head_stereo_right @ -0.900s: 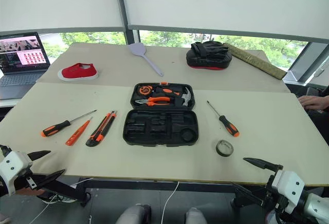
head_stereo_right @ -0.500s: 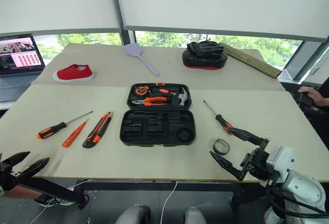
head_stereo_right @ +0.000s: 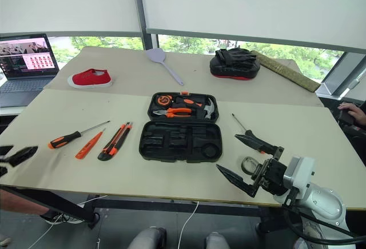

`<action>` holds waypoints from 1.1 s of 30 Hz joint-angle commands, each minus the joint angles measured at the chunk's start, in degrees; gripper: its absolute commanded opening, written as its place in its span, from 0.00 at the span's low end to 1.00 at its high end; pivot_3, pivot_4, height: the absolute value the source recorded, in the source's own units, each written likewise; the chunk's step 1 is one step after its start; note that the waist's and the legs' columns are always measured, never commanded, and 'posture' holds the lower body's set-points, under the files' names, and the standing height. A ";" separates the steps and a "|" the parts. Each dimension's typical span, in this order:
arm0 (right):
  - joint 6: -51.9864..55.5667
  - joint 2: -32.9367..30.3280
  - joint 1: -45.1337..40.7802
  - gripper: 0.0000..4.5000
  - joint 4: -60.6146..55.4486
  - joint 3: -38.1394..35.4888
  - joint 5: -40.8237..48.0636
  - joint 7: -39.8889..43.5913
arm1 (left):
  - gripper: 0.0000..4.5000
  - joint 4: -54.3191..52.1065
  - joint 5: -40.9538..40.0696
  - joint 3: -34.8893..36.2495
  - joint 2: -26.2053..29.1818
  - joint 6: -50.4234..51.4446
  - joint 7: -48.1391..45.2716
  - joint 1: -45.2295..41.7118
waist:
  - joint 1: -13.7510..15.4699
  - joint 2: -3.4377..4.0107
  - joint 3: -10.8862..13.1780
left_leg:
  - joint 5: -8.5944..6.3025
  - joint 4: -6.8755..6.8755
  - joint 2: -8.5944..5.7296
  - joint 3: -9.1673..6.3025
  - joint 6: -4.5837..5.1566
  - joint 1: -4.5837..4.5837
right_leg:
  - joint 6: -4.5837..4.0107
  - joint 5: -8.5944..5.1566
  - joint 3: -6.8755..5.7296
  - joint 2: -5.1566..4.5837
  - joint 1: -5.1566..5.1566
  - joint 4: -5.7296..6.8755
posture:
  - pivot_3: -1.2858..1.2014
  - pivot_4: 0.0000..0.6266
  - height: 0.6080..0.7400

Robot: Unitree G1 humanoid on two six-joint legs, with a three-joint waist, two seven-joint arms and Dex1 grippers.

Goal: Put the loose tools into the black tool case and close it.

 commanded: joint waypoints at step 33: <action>3.77 -6.55 -4.92 1.00 11.37 -7.15 1.03 4.58 | 0.19 9.29 23.79 -38.44 -20.31 -31.79 -27.89 -41.96 | 0.50 -0.22 -0.02 | 0.27 1.07 0.69 0.98 0.45 -0.66 | -0.03 0.84 0.00 0.76 0.03 0.03 | 0.52 0.24 1.00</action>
